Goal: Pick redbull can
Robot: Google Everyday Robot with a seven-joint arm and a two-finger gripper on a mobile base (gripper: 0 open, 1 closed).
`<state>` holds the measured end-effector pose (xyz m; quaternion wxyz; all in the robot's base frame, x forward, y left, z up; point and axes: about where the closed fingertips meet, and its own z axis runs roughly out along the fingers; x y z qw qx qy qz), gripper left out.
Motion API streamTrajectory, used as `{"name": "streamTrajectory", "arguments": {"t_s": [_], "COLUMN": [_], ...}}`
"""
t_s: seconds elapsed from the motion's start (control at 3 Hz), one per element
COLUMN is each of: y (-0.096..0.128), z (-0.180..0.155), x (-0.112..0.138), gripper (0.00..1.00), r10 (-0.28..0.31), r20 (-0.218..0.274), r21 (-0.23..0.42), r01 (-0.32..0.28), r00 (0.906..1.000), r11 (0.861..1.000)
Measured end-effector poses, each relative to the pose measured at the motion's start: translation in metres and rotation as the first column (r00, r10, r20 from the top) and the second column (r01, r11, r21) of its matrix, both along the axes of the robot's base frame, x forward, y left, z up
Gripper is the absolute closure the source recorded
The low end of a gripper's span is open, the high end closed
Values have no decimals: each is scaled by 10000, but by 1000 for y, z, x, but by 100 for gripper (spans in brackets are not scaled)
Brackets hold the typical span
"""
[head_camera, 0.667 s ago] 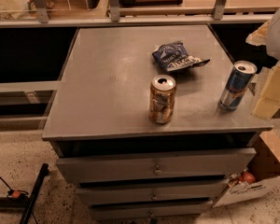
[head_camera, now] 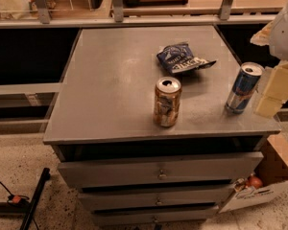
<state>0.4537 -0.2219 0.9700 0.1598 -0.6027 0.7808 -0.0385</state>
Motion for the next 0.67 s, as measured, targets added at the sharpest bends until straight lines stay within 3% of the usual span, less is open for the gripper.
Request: {"name": "streamTrajectory", "arguments": {"t_s": [0.67], "y": [-15], "z": [-33], "x": [34], "gripper": [0], "r10": [355], "r20": [-526], "r21": [440], "r01": [-332], "r00": [9980], "r11": [9985]}}
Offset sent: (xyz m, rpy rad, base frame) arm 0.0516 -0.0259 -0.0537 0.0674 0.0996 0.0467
